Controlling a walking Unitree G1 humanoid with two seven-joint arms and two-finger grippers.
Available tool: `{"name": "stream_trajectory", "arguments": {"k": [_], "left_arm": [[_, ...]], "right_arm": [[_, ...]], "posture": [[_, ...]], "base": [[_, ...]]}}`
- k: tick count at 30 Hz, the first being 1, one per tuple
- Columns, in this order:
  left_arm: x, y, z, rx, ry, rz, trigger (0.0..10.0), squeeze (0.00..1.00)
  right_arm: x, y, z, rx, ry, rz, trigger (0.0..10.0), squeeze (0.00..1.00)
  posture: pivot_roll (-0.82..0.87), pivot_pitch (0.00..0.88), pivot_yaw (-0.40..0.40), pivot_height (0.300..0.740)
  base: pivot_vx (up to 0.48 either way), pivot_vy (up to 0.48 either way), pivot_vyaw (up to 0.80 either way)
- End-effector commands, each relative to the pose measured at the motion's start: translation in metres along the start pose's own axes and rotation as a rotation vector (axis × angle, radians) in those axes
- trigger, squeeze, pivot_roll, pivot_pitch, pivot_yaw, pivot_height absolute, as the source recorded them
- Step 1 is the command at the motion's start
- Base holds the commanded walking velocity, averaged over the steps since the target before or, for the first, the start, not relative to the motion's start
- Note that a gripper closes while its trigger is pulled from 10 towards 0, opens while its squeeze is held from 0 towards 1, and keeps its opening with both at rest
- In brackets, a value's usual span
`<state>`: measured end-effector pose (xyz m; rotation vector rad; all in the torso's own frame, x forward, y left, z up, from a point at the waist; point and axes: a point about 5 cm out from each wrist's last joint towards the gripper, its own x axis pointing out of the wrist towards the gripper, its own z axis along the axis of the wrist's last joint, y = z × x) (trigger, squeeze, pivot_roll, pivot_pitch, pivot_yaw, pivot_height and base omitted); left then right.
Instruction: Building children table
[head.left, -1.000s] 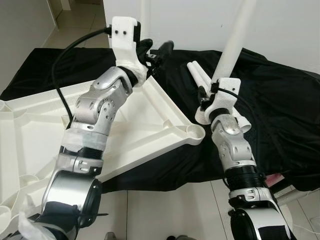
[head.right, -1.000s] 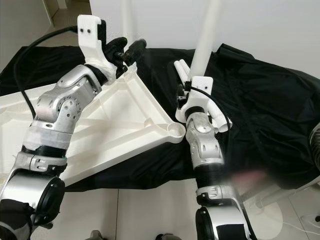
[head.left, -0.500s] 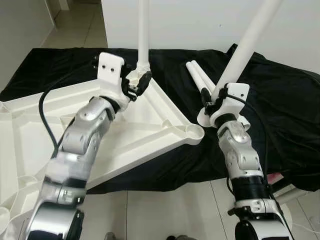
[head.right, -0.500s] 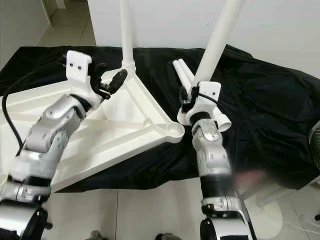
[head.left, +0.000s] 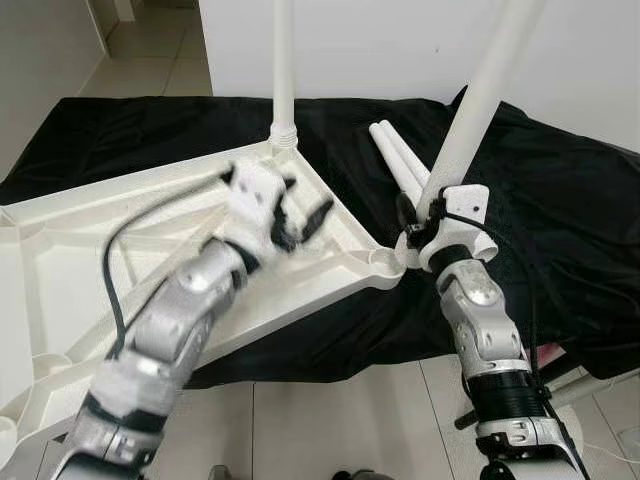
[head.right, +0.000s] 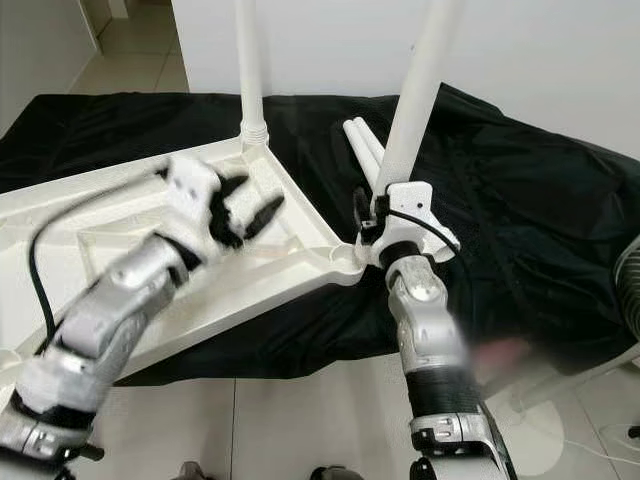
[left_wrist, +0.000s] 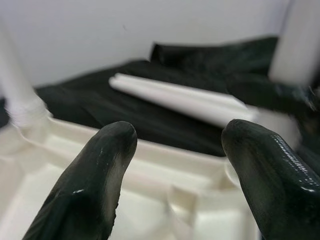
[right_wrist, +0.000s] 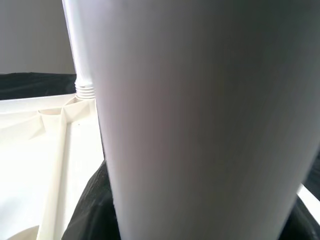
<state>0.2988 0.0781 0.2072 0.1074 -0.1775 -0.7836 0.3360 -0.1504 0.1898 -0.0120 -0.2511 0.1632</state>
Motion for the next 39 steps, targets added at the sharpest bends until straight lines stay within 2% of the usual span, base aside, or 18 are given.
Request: {"name": "stream_trajectory", "arguments": {"k": [1,11,18,24,39], "left_arm": [[-0.004,-0.024,-0.001,0.027,0.023,-0.367,10.0,0.0],[-0.013,-0.041,-0.013,0.007,0.108,-0.475,10.0,0.0],[-0.018,-0.05,-0.016,0.011,0.138,-0.51,10.0,0.0],[-0.016,-0.052,-0.015,0.011,0.144,-0.505,10.0,0.0],[-0.015,-0.048,-0.013,0.024,0.147,-0.513,10.0,0.0]], "right_arm": [[0.0,0.001,0.004,-0.017,-0.029,0.019,10.0,0.0],[0.001,0.004,0.009,-0.017,-0.07,0.045,10.0,0.0],[0.003,0.01,-0.001,-0.008,-0.045,0.098,10.0,0.0],[0.002,0.017,-0.016,0.035,-0.015,0.138,10.0,0.0],[-0.006,0.028,-0.035,-0.014,0.018,0.285,10.0,0.0]], "posture": [[-0.05,0.055,-0.021,0.74],[-0.05,0.063,-0.021,0.74],[-0.04,0.074,-0.025,0.74],[-0.04,0.084,-0.02,0.74],[-0.04,0.09,-0.016,0.74]], "base": [[0.0,0.0,0.0],[0.0,0.0,0.0],[0.0,0.0,0.0],[0.0,0.0,0.0],[0.0,0.0,0.0]]}}
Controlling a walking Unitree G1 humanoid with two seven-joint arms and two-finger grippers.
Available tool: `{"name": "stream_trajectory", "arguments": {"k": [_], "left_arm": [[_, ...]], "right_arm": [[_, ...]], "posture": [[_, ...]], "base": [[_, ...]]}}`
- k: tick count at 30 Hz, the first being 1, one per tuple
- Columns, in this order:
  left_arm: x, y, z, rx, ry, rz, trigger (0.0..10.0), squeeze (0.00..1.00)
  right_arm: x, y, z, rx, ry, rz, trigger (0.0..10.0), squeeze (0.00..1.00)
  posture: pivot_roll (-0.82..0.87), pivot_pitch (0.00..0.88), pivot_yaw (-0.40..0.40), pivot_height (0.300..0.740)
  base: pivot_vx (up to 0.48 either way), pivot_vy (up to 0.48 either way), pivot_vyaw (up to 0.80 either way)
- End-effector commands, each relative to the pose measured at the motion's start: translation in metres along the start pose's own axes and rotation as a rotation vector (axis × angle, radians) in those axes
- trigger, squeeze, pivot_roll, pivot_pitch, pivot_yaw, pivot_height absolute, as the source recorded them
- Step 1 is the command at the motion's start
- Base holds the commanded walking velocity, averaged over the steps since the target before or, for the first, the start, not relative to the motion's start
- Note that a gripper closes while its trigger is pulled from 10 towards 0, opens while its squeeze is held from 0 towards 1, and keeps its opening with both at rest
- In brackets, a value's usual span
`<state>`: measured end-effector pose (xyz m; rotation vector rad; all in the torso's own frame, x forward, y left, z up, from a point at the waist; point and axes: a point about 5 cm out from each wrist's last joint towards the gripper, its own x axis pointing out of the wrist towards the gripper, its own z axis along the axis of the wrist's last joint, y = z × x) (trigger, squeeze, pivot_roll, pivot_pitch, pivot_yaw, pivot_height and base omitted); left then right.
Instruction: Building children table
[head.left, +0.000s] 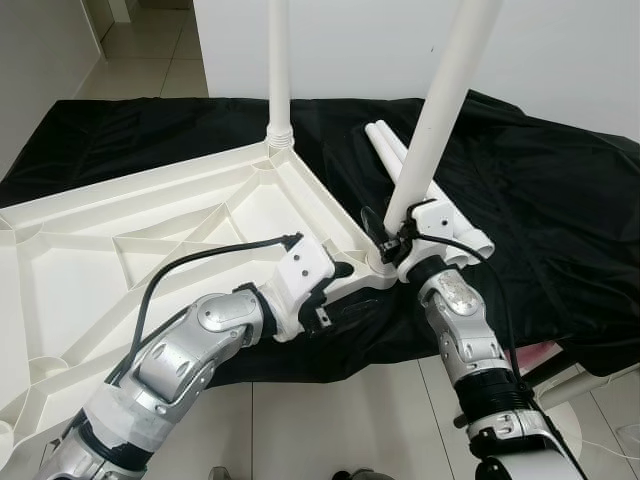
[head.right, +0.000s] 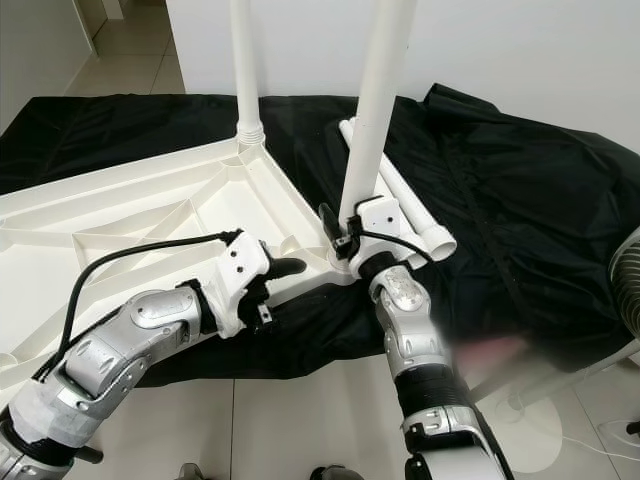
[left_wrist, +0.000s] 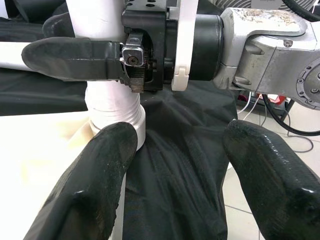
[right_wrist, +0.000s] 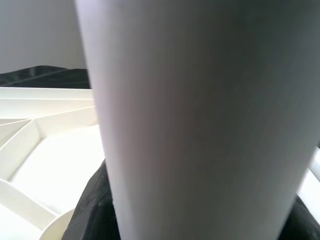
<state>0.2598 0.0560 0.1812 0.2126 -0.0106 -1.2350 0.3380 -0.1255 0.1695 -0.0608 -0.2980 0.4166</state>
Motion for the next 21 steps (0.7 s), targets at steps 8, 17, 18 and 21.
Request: {"name": "stream_trajectory", "arguments": {"k": [8,17,18,21], "left_arm": [[0.001,-0.001,0.006,0.03,0.004,-0.041,10.0,0.0],[0.001,0.0,0.007,0.033,0.004,-0.042,10.0,0.0],[0.001,0.0,0.007,0.033,0.004,-0.042,10.0,0.0],[0.001,0.0,0.007,0.034,0.004,-0.041,10.0,0.0]], "right_arm": [[-0.012,0.007,-0.026,-0.029,0.102,0.119,10.0,0.0],[-0.014,0.01,-0.034,-0.128,0.14,0.224,10.0,0.0],[-0.014,0.01,-0.034,-0.128,0.14,0.224,10.0,0.0],[-0.014,0.007,-0.035,-0.113,0.146,0.223,10.0,0.0]], "posture": [[-0.04,0.09,-0.012,0.74],[-0.04,0.092,-0.011,0.74],[-0.04,0.092,-0.011,0.74],[-0.04,0.092,-0.013,0.74]], "base": [[0.0,0.0,0.0],[0.0,0.0,0.0],[0.0,0.0,0.0],[0.0,0.0,0.0]]}}
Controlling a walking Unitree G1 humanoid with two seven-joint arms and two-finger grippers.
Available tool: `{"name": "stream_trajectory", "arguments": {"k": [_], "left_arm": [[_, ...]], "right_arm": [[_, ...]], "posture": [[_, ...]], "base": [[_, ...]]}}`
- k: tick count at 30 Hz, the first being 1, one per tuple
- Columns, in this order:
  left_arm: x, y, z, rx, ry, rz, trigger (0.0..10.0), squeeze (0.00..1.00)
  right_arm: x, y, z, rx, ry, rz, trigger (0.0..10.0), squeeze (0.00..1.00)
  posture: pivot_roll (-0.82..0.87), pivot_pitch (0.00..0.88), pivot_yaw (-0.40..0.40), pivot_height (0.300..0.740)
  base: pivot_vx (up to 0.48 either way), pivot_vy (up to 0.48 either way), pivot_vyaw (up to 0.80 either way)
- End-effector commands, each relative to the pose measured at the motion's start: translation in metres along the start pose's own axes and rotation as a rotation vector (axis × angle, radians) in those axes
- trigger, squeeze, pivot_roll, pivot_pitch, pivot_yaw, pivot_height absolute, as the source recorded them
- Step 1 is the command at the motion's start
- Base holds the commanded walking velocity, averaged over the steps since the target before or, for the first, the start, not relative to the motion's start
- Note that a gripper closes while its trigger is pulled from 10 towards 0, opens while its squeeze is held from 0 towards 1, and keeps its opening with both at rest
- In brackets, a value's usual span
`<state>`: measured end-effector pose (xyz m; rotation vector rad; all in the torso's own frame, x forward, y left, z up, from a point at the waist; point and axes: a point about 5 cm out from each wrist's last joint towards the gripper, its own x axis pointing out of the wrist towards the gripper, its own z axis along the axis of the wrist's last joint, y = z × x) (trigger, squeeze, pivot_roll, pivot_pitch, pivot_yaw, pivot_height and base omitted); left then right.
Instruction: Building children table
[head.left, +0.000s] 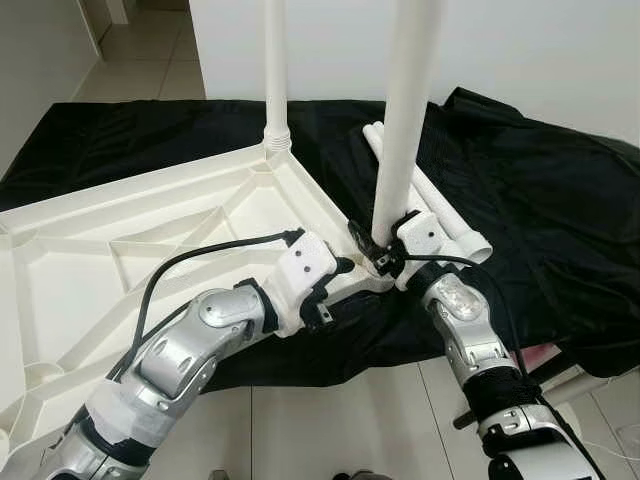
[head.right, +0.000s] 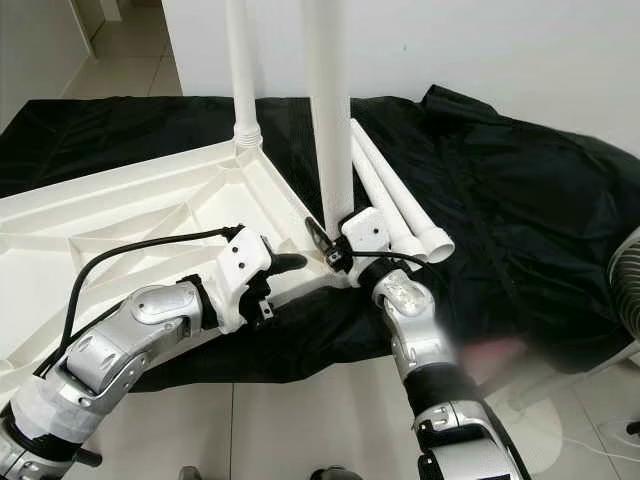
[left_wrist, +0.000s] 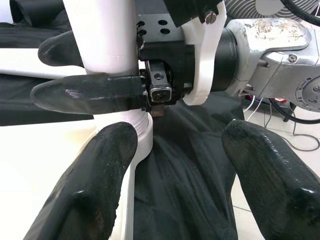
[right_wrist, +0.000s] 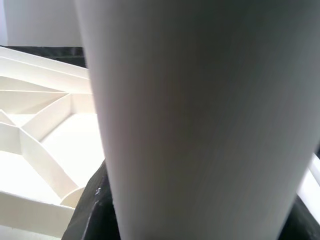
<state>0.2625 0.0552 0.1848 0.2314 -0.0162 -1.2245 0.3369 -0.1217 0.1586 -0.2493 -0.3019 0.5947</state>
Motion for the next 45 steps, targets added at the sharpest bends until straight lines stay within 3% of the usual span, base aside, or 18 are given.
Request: {"name": "stream_trajectory", "arguments": {"k": [1,4,6,14,16,28,33,45], "left_arm": [[-0.001,-0.002,0.004,0.017,-0.003,-0.05,10.0,0.0],[-0.001,-0.002,0.004,0.017,-0.003,-0.05,10.0,0.0],[0.0,-0.002,0.005,0.016,-0.004,-0.05,10.0,0.0],[0.0,-0.003,0.005,0.017,-0.003,-0.053,10.0,0.0],[-0.001,-0.003,0.005,0.017,-0.001,-0.056,10.0,0.0],[-0.002,-0.003,0.005,0.017,0.002,-0.055,10.0,0.0],[-0.002,-0.003,0.005,0.016,0.001,-0.053,10.0,0.0],[-0.006,0.006,0.003,0.011,0.007,0.002,10.0,0.0]], "right_arm": [[-0.01,0.007,-0.025,0.074,0.115,0.021,10.0,0.0],[-0.009,0.005,-0.026,0.097,0.113,0.014,10.0,0.0],[-0.007,0.001,-0.028,0.221,0.126,-0.043,10.0,0.0],[-0.004,0.0,-0.034,0.296,0.163,-0.09,10.0,0.0],[-0.003,-0.001,-0.038,0.366,0.182,-0.125,10.0,0.0],[-0.001,-0.002,-0.042,0.439,0.208,-0.171,10.0,0.0],[0.001,0.001,-0.042,0.429,0.215,-0.201,10.0,0.0],[0.001,0.02,-0.03,0.404,0.176,-0.44,10.0,0.0]], "posture": [[-0.04,0.092,-0.013,0.74],[-0.04,0.092,-0.013,0.74],[-0.04,0.092,-0.013,0.74],[-0.04,0.094,-0.01,0.74],[-0.03,0.095,-0.01,0.74],[-0.03,0.092,-0.012,0.74],[-0.03,0.092,-0.016,0.74],[-0.03,0.096,-0.029,0.74]], "base": [[0.0,0.0,0.0],[0.0,0.0,0.0],[0.0,0.0,0.0],[0.0,0.0,0.0],[0.0,0.0,0.0],[0.0,0.0,0.0],[0.0,0.0,0.0],[0.0,0.0,0.0]]}}
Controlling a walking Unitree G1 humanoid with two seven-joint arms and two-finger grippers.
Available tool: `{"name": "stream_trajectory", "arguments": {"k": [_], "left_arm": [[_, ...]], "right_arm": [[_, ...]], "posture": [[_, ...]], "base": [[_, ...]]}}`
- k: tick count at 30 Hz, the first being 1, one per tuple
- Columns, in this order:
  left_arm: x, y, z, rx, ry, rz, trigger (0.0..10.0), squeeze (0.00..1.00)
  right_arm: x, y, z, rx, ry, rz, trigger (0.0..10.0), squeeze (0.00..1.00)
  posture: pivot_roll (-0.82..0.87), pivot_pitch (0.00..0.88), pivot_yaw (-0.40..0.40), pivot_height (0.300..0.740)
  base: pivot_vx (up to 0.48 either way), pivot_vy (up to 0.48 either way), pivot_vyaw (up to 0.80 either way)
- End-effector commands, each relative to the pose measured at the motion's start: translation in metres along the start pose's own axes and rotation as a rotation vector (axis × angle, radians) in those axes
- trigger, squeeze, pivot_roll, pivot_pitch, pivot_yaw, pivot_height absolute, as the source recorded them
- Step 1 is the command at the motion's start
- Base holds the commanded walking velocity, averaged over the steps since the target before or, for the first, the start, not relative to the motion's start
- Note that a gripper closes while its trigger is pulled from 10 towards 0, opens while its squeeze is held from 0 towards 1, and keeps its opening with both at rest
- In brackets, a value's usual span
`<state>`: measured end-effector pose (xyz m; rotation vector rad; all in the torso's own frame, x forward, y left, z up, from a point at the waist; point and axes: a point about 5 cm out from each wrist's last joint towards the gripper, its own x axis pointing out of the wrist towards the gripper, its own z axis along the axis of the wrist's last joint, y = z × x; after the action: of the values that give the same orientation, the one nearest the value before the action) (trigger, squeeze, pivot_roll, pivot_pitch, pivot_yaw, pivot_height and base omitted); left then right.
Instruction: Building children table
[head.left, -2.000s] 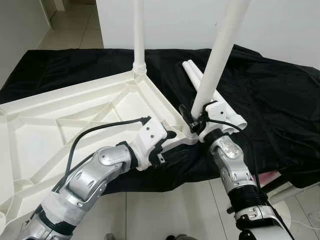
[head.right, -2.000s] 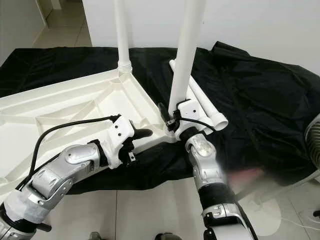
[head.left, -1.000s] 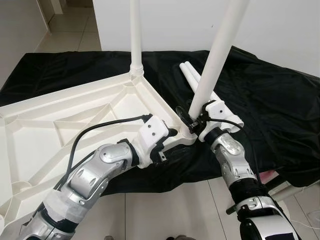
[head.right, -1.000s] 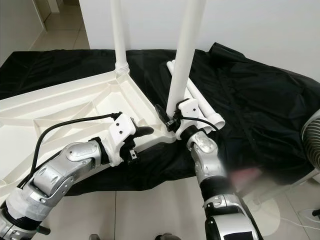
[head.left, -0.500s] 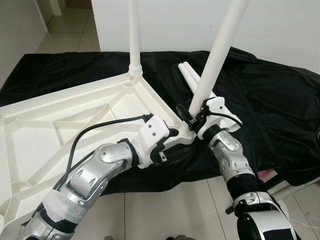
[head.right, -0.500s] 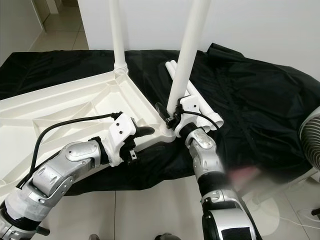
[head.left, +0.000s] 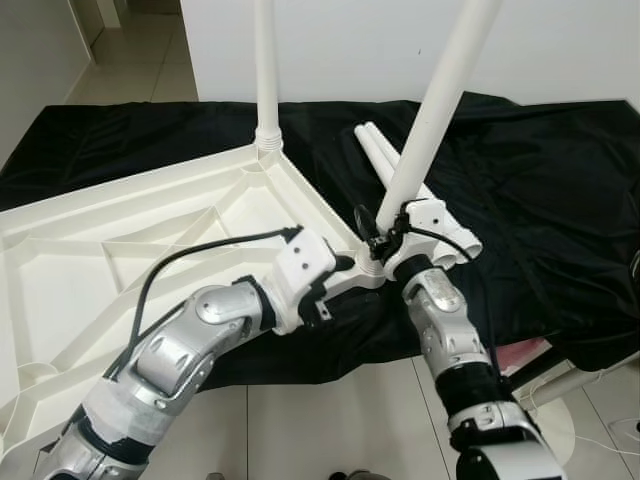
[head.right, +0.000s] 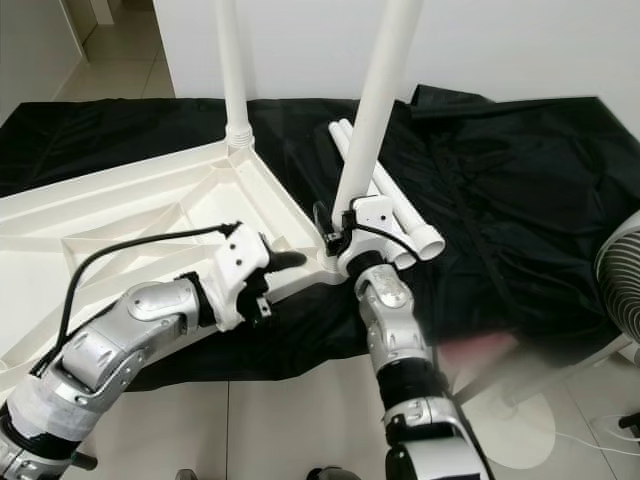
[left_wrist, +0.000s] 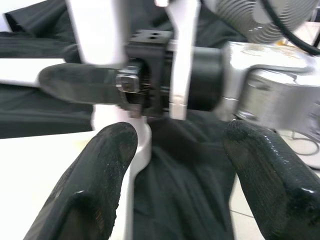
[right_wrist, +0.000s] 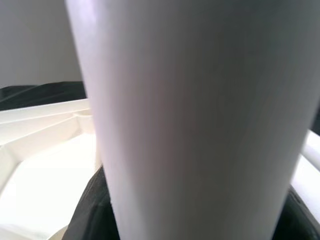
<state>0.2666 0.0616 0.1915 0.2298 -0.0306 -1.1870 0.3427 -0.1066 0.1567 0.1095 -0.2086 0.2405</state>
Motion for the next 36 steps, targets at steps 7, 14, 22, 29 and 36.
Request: {"name": "stream_trajectory", "arguments": {"k": [7,14,22,29,36], "left_arm": [[-0.002,0.004,-0.002,0.01,0.013,-0.02,10.0,0.0],[-0.003,0.007,-0.002,0.012,0.011,-0.005,10.0,0.0],[-0.003,0.007,-0.003,0.008,0.014,0.006,10.0,0.0],[-0.002,0.007,-0.003,0.009,0.009,0.005,10.0,0.0],[0.0,0.007,-0.002,0.01,0.006,0.0,10.0,0.0]], "right_arm": [[-0.015,0.001,-0.025,0.052,0.121,-0.297,10.0,0.0],[-0.014,0.009,-0.022,0.082,0.104,-0.289,10.0,0.0],[-0.014,-0.001,-0.013,0.083,0.038,-0.221,10.0,1.0],[-0.014,-0.01,-0.008,0.063,0.022,-0.095,10.0,1.0],[-0.017,-0.018,-0.01,0.016,0.04,0.023,10.0,0.0]], "posture": [[-0.04,0.091,-0.039,0.74],[-0.04,0.083,-0.044,0.74],[-0.04,0.072,-0.048,0.74],[-0.04,0.065,-0.045,0.74],[-0.04,0.065,-0.041,0.74]], "base": [[0.0,0.0,0.0],[0.0,0.0,0.0],[0.0,0.0,0.0],[0.0,0.0,0.0],[0.0,0.0,0.0]]}}
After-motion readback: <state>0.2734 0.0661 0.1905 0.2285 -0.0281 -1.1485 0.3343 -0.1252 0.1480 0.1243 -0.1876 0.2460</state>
